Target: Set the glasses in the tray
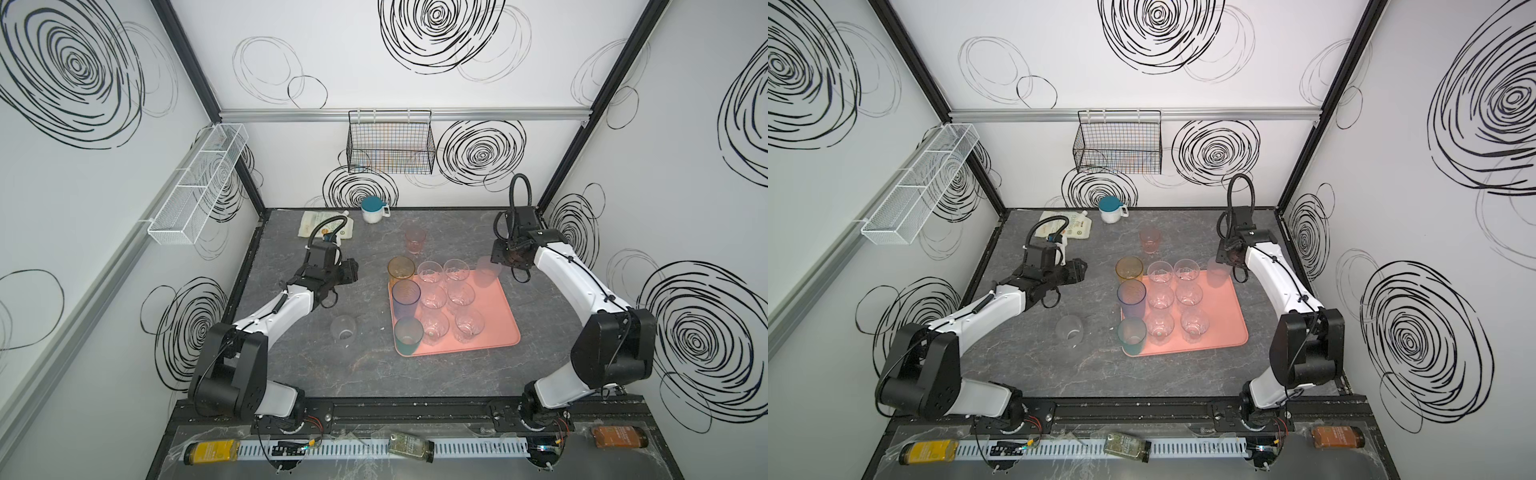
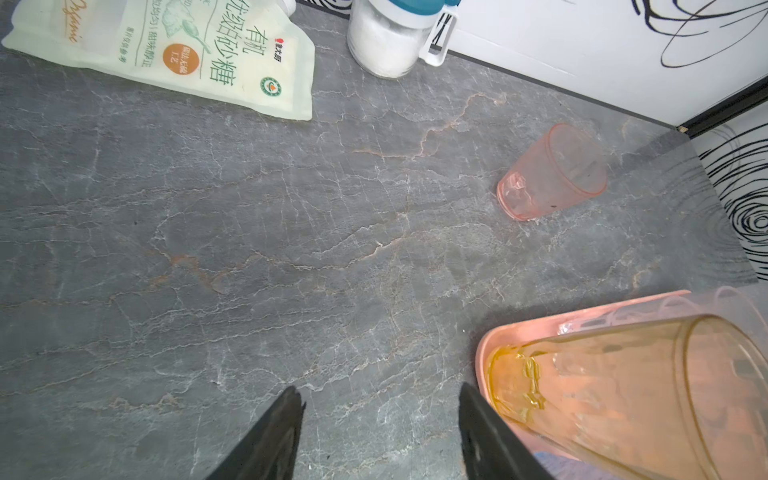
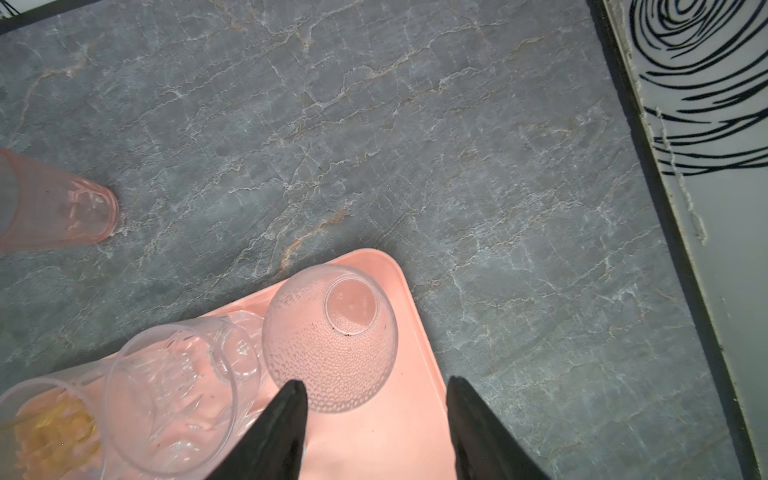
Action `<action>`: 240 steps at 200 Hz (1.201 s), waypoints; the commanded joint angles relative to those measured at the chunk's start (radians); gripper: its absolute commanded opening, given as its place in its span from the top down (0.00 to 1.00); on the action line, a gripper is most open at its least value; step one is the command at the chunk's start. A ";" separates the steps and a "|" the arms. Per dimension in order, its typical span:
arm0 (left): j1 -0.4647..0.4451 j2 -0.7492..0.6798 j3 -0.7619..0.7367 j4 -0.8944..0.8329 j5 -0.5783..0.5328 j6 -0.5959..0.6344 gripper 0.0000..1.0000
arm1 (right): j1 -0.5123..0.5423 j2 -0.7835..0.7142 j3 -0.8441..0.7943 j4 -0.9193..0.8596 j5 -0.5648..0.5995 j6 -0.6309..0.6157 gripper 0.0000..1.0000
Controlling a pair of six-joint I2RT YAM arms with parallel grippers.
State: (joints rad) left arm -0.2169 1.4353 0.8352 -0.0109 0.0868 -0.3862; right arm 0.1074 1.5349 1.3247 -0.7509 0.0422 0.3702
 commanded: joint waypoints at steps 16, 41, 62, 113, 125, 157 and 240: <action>0.027 -0.030 -0.009 0.043 -0.026 -0.002 0.36 | 0.029 -0.084 -0.043 0.021 -0.039 0.010 0.39; 0.046 -0.019 -0.016 0.045 -0.006 -0.029 0.36 | 0.058 -0.107 -0.058 0.069 -0.023 0.010 0.38; 0.052 -0.031 -0.044 0.082 -0.005 -0.066 0.36 | 0.068 -0.099 -0.019 0.086 -0.030 0.015 0.37; 0.113 -0.017 -0.074 0.147 0.086 -0.162 0.36 | 0.176 0.060 0.217 0.069 -0.014 0.029 0.36; 0.114 -0.017 -0.067 0.132 0.087 -0.156 0.36 | 0.207 0.093 0.248 0.098 -0.025 0.046 0.36; 0.116 -0.016 -0.072 0.136 0.083 -0.163 0.36 | 0.278 0.230 0.362 0.154 -0.041 0.085 0.36; 0.123 -0.003 -0.079 0.151 0.096 -0.169 0.35 | 0.310 0.618 0.689 0.132 -0.116 0.128 0.35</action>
State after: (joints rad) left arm -0.1013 1.4303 0.7700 0.0864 0.1841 -0.5480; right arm 0.4107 2.1109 1.9392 -0.5964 -0.0750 0.4774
